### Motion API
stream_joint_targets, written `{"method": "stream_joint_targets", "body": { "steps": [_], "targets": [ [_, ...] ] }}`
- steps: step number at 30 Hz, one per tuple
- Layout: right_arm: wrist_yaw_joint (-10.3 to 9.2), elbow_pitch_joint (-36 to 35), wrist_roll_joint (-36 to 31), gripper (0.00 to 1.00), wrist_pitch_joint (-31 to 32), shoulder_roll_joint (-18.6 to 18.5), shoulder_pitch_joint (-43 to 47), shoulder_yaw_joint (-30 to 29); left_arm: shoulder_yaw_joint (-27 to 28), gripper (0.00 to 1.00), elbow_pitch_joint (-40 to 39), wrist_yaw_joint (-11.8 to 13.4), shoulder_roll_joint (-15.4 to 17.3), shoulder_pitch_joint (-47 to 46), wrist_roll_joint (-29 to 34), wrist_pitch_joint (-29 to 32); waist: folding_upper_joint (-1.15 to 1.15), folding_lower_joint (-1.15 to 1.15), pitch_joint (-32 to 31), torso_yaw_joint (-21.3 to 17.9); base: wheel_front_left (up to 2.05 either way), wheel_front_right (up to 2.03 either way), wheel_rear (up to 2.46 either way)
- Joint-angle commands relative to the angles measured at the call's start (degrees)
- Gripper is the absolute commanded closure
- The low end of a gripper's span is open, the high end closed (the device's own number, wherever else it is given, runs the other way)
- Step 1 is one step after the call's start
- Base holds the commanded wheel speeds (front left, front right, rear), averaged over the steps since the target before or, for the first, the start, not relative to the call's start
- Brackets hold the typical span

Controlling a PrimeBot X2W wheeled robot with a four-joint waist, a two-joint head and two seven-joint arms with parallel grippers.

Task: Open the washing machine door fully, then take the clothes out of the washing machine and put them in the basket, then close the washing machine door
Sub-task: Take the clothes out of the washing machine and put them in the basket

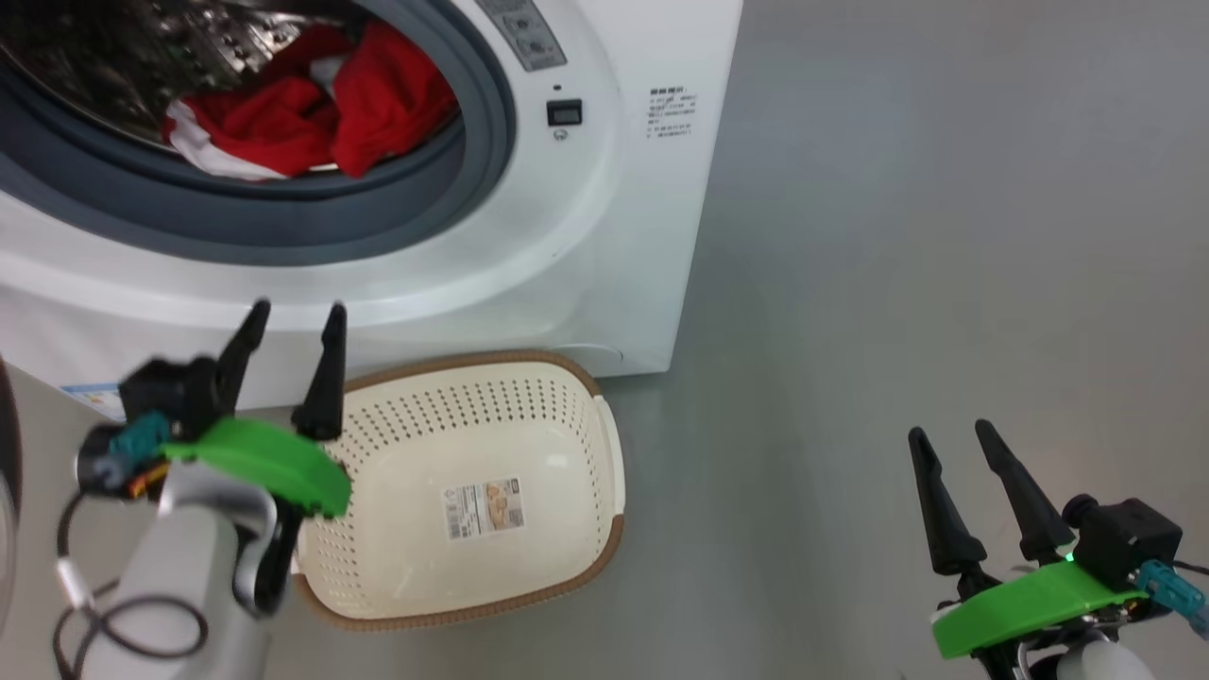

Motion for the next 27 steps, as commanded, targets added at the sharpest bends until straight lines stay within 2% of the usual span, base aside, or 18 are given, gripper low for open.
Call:
{"method": "stream_joint_targets", "body": {
  "steps": [1, 6, 15, 27],
  "targets": [
    [0.35, -1.6, 0.0, 0.00, -0.4, -0.4, -2.0, 1.1, 1.0, 0.00, 0.4, -0.3, 2.2, -4.0, 0.0, 0.9, 0.00, 0.00, 2.8, -0.7, 0.00, 0.00, 0.00],
    [0.35, -2.1, 0.3, 0.00, -0.4, 0.0, -4.3, 1.1, -1.0, 0.00, 7.7, -0.3, 2.6, -16.0, -0.3, 4.4, 0.00, 0.00, 7.3, -1.2, 0.00, 0.00, 0.00],
    [0.35, -3.1, 0.5, 0.00, -0.4, 0.4, -7.9, 1.9, -5.6, 0.00, 18.0, -0.3, 3.9, -31.2, -1.4, 7.0, 0.00, 0.00, 14.0, -2.4, 0.00, 0.00, 0.00],
    [0.35, -3.8, 1.0, 0.00, -0.4, 0.7, -11.0, 3.5, -10.4, 0.00, 28.8, -0.3, 7.2, -43.0, -3.8, 7.1, 0.00, 0.00, 18.9, -4.5, 0.00, 0.00, 0.00]
  ]
}}
